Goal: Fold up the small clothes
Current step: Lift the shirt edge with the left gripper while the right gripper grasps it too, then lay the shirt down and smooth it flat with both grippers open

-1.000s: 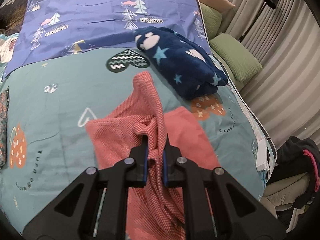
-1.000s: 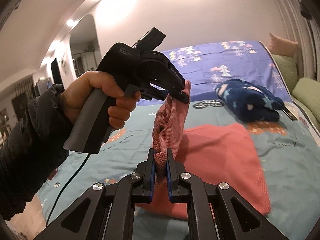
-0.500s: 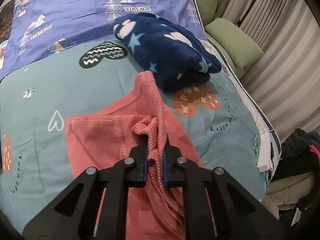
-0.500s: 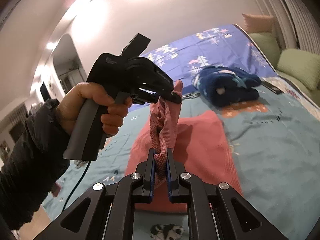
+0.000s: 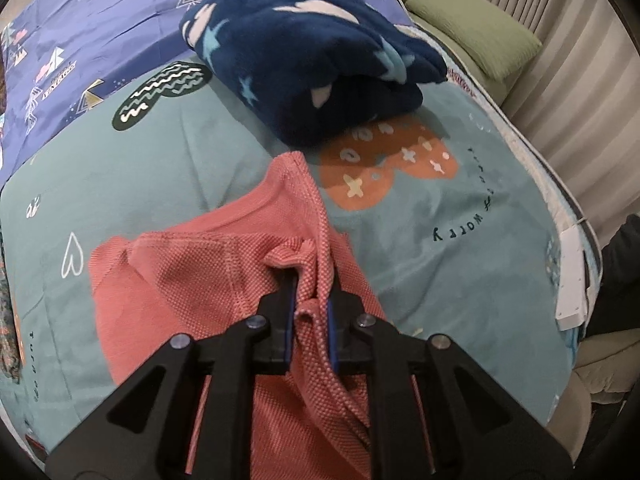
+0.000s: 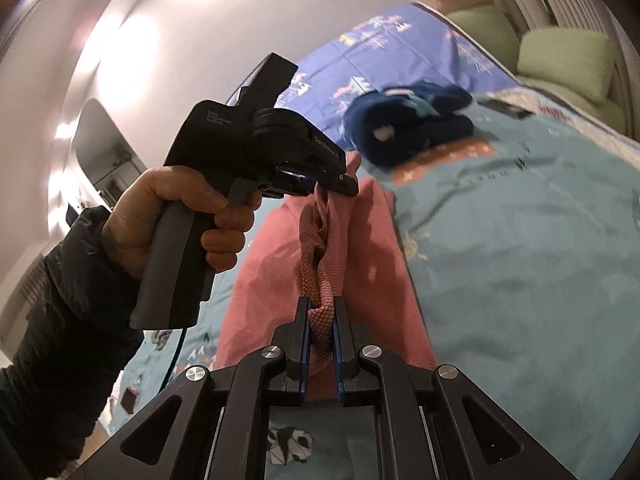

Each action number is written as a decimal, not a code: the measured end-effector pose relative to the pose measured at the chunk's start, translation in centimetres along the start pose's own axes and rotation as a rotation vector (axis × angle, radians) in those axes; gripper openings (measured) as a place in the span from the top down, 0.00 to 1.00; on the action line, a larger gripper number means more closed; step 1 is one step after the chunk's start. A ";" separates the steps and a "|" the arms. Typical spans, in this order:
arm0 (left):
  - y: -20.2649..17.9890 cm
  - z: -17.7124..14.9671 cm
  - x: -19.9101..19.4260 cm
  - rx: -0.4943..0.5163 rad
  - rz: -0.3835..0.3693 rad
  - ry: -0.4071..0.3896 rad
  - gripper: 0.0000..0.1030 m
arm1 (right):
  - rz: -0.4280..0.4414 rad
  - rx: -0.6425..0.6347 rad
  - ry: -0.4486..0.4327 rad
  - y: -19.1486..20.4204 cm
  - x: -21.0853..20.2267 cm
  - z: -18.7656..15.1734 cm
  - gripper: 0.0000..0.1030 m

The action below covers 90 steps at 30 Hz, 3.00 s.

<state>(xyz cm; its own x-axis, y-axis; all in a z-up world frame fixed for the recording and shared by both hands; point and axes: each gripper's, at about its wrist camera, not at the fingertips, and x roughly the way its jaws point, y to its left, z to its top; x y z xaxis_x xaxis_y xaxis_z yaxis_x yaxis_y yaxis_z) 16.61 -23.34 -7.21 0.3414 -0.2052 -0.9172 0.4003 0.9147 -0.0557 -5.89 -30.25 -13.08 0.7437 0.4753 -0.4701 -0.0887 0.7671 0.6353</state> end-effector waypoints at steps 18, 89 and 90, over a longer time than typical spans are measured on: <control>-0.9 -0.4 -4.1 0.056 -0.071 -0.161 0.81 | -0.045 0.149 0.065 -3.9 0.1 -1.2 0.92; 14.1 -6.7 1.6 -0.148 -0.013 -0.279 0.41 | -0.152 -0.119 0.291 -4.8 15.8 10.8 0.62; 14.4 -6.9 0.9 -0.167 -0.033 -0.290 0.41 | -0.154 -0.110 0.277 -4.9 15.2 10.9 0.62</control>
<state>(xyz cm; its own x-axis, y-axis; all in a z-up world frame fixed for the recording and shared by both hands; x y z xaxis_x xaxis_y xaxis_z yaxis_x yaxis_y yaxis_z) 16.85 -7.94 -11.57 0.5678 -0.3040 -0.7650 0.2785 0.9454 -0.1690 13.04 -31.46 -16.63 0.5471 0.4371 -0.7138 -0.0714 0.8741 0.4805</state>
